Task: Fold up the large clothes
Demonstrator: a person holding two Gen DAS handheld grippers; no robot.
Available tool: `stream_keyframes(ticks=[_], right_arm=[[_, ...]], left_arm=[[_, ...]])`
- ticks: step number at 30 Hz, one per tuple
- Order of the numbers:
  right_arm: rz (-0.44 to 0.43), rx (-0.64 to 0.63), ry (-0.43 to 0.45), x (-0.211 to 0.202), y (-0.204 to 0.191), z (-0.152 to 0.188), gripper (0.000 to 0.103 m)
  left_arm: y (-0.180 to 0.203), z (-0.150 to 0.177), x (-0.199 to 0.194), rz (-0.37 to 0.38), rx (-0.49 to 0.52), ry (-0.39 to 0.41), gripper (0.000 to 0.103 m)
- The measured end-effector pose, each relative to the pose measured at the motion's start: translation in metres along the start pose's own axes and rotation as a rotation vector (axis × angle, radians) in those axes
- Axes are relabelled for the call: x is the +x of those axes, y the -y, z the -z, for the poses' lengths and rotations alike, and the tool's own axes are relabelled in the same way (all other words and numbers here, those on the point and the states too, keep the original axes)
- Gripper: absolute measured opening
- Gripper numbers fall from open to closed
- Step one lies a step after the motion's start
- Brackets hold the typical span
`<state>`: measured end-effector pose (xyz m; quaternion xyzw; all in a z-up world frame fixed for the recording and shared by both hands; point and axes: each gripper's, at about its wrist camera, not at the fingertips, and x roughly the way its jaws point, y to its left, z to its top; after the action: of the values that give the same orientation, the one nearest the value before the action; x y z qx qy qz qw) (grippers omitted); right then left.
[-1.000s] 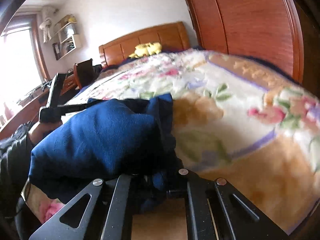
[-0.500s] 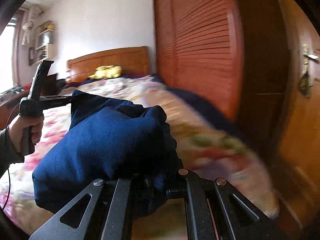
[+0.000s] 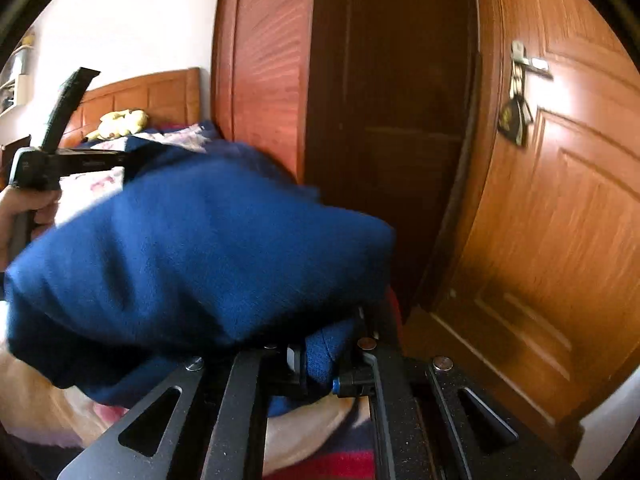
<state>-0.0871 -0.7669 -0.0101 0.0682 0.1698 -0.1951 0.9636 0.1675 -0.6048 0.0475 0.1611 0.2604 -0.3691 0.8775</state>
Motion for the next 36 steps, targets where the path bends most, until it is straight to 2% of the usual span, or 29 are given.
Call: stream_keyframes(ticks=[2, 3, 5, 7, 8, 9, 12, 13, 15, 17, 20, 21, 22, 31, 36], right_arm=[[0.006, 0.039, 0.01, -0.005, 0.0, -0.005, 0.011], [0.015, 0.052, 0.012, -0.015, 0.0, -0.006, 0.019], [0.05, 0.057, 0.012, -0.03, -0.003, -0.009, 0.025], [0.082, 0.054, 0.014, -0.04, -0.005, -0.011, 0.037], [0.101, 0.05, 0.023, -0.048, -0.007, -0.012, 0.046], [0.121, 0.046, 0.033, -0.061, -0.009, -0.015, 0.051], [0.141, 0.027, 0.023, -0.087, -0.04, -0.015, 0.053], [0.143, 0.019, 0.023, -0.082, -0.05, -0.019, 0.053], [0.128, 0.0, 0.041, -0.102, -0.068, -0.023, 0.059], [0.113, -0.018, 0.06, -0.11, -0.091, -0.03, 0.061], [0.061, -0.044, 0.079, -0.13, -0.127, -0.031, 0.067], [0.036, -0.055, 0.082, -0.136, -0.141, -0.032, 0.068], [0.011, -0.063, 0.085, -0.138, -0.146, -0.028, 0.069], [-0.224, -0.139, 0.105, -0.163, -0.264, -0.031, 0.076], [-0.307, -0.172, 0.096, -0.162, -0.322, -0.024, 0.081]], left_arm=[[-0.006, 0.007, -0.005, 0.023, 0.006, -0.023, 0.018], [-0.013, 0.011, -0.012, 0.039, 0.005, -0.028, 0.019], [-0.018, 0.018, -0.026, 0.042, 0.007, -0.025, 0.023], [-0.025, 0.027, -0.047, 0.048, 0.012, -0.01, 0.03], [-0.026, 0.031, -0.055, 0.055, 0.011, -0.002, 0.03], [-0.031, 0.035, -0.062, 0.062, 0.011, 0.004, 0.032], [-0.044, 0.048, -0.092, 0.055, 0.015, 0.021, 0.032], [-0.05, 0.053, -0.104, 0.05, 0.014, 0.03, 0.032], [-0.06, 0.062, -0.127, 0.042, 0.012, 0.044, 0.032], [-0.072, 0.073, -0.154, 0.033, 0.009, 0.064, 0.039], [-0.088, 0.088, -0.189, 0.025, 0.006, 0.08, 0.054], [-0.094, 0.093, -0.2, 0.024, 0.003, 0.087, 0.069], [-0.1, 0.1, -0.213, 0.024, -0.005, 0.1, 0.079], [-0.144, 0.15, -0.288, -0.053, -0.048, 0.148, 0.084], [-0.177, 0.183, -0.317, -0.149, -0.104, 0.17, 0.087]])
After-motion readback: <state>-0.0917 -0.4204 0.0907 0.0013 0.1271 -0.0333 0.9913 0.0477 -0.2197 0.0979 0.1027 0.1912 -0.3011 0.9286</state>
